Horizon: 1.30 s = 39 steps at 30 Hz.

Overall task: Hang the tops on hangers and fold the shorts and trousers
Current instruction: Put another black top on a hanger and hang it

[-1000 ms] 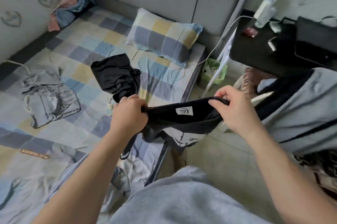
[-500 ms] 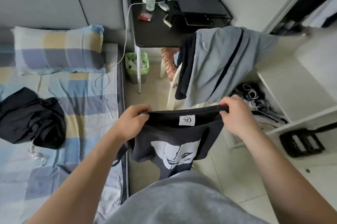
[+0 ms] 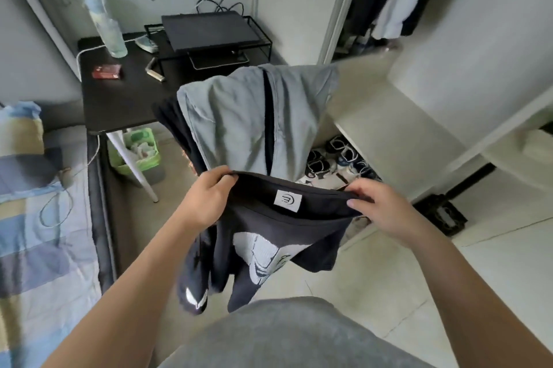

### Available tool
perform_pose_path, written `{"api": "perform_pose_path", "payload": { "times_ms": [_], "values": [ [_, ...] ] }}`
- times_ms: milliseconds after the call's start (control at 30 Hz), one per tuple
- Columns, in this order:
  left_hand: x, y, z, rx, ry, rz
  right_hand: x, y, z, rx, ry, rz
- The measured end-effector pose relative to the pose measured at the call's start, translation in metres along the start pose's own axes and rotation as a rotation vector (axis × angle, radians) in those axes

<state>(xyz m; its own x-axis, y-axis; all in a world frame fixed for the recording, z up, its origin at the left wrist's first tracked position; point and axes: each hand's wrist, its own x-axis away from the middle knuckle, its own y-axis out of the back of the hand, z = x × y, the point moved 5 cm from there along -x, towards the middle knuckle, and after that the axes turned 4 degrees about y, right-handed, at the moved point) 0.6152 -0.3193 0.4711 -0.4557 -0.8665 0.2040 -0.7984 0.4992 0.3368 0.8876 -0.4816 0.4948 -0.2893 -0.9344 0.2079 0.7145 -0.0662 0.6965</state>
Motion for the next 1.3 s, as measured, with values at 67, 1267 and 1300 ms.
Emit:
{"api": "perform_pose_path", "payload": {
  "times_ms": [67,1267,1300],
  "values": [
    [-0.031,-0.026,-0.018,0.008,0.005,-0.012,-0.007,0.029,-0.014,-0.131,0.011,-0.076],
    [-0.377,-0.151,-0.693,0.159,-1.046,0.375,-0.179,0.584,0.172,0.132,0.096,-1.549],
    [-0.374,-0.151,-0.712,0.143,-1.083,0.369,-0.177,0.599,0.181,0.2,0.067,-1.558]
  ]
}}
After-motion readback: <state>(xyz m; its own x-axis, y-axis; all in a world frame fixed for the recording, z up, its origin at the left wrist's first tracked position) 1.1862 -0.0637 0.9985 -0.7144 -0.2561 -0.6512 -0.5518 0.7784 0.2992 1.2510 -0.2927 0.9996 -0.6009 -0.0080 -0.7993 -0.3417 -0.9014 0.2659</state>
